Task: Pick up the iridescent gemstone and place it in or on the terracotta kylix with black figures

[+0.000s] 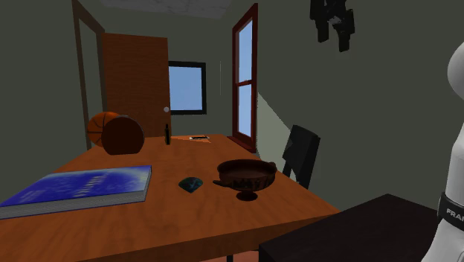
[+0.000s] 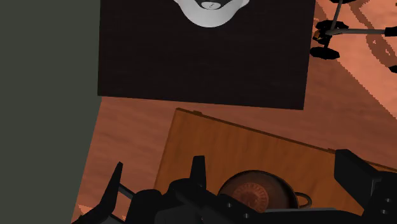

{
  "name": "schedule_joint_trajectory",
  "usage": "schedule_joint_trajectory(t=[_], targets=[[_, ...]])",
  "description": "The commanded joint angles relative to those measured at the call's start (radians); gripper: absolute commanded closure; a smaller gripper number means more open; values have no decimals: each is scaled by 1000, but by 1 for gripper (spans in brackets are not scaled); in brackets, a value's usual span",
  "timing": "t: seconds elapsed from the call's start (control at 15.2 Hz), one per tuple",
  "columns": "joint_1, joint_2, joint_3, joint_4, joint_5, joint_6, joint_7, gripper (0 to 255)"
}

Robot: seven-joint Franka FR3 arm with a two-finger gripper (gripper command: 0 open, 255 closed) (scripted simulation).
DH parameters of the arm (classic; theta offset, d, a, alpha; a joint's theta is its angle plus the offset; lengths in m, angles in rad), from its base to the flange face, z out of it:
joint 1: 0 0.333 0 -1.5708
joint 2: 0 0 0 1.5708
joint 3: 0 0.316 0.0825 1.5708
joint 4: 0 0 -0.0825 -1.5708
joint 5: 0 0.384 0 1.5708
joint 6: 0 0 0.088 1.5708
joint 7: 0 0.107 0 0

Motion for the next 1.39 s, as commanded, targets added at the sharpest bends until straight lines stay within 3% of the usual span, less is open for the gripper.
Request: schedule_joint_trajectory(t=[0.0, 0.66, 1.32], targets=[[0, 0, 0, 0, 0, 0, 0, 0], [23, 332, 116, 48, 67, 241, 128, 0], [45, 725, 196, 228, 59, 409, 261, 0]])
